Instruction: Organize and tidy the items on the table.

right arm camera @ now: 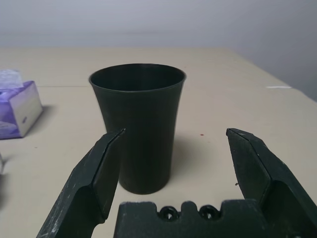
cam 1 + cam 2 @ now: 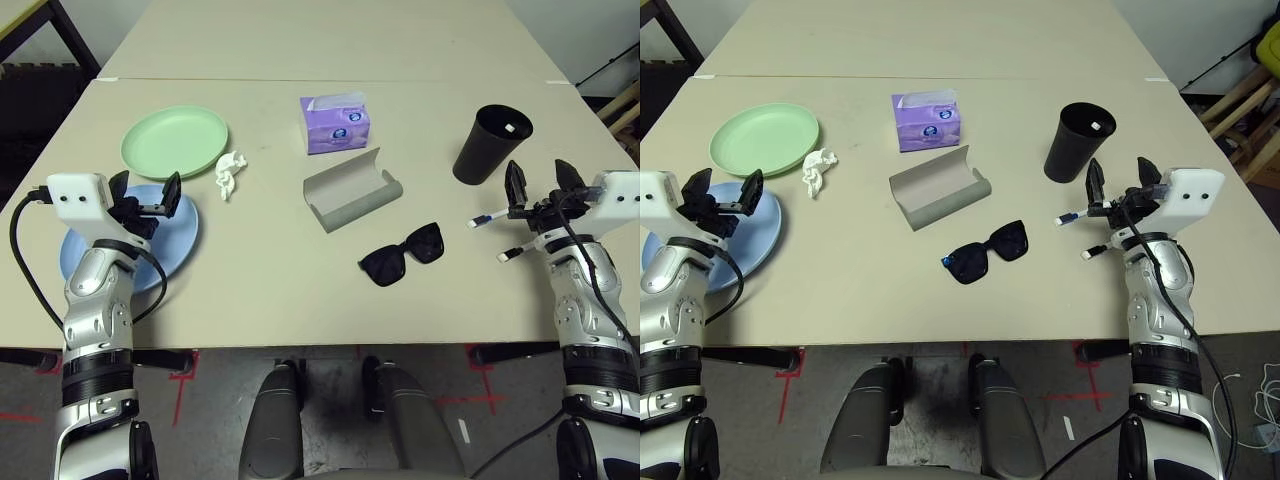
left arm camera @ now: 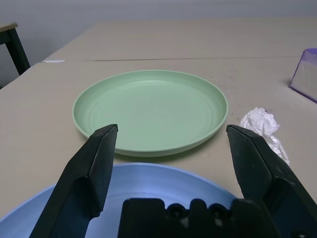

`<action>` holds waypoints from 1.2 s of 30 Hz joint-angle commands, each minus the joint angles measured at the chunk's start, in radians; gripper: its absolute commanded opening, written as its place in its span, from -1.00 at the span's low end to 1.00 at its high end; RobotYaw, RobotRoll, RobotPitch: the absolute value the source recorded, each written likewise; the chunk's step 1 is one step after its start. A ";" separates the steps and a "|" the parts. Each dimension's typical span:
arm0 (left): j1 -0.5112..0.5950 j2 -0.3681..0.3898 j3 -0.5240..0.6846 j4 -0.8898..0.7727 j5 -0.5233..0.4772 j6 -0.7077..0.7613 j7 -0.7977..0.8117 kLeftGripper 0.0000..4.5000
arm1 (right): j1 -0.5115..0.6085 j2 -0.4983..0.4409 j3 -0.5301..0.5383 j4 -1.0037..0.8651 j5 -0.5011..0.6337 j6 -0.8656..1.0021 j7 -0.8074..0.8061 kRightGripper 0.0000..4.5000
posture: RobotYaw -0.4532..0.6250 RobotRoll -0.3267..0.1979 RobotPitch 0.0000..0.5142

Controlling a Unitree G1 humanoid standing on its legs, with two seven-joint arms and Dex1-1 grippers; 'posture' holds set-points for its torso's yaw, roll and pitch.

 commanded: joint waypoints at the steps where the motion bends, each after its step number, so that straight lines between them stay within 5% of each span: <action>1: 0.008 -0.007 -0.007 -0.014 -0.002 -0.010 -0.003 1.00 | 0.008 -0.009 -0.008 -0.014 0.017 0.032 0.009 0.99 | 0.04 0.25 -0.22; 18: 0.010 -0.013 -0.012 0.000 0.005 -0.027 -0.005 1.00 | -0.004 -0.031 -0.011 -0.014 0.020 0.054 0.022 0.99 | 0.03 0.25 -0.25; 23: 0.002 0.000 -0.019 0.006 0.006 -0.025 -0.019 1.00 | 0.031 -0.052 -0.015 -0.093 0.111 0.133 0.118 0.99 | 0.04 0.25 -0.26; 36: -0.002 0.015 -0.020 0.007 0.002 -0.017 -0.042 1.00 | 0.024 -0.154 0.086 -0.149 0.143 0.162 0.432 0.99 | 0.07 0.25 -0.29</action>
